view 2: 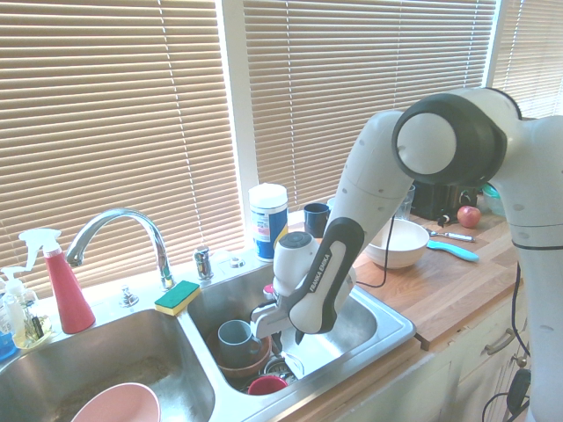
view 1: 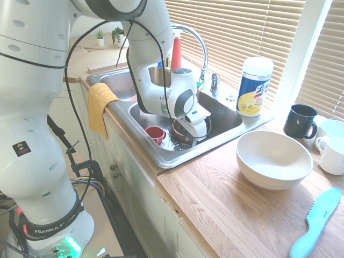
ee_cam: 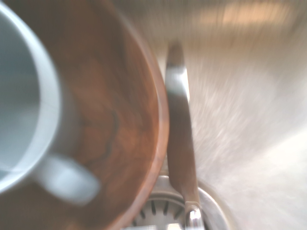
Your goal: Put the knife into the sink
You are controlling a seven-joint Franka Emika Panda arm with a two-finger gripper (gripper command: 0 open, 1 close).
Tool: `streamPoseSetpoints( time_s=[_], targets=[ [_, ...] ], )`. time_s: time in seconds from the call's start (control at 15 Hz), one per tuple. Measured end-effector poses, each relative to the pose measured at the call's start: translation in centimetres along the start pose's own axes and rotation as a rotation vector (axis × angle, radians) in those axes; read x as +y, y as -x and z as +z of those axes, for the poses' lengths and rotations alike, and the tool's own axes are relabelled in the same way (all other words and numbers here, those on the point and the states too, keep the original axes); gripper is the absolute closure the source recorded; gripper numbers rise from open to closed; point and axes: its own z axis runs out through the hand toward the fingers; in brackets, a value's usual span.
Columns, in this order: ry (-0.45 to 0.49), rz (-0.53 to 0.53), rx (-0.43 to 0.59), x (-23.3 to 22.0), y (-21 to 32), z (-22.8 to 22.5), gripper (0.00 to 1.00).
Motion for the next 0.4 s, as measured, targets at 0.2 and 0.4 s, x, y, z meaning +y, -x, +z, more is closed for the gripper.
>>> streamPoseSetpoints(
  time_s=[0.2,0.4],
  targets=[
    [0.047,-0.054,-0.027,-0.8,0.3,-7.8,0.0],
    [0.076,-0.08,-0.057,-0.1,1.6,-14.7,0.0]
  ],
)
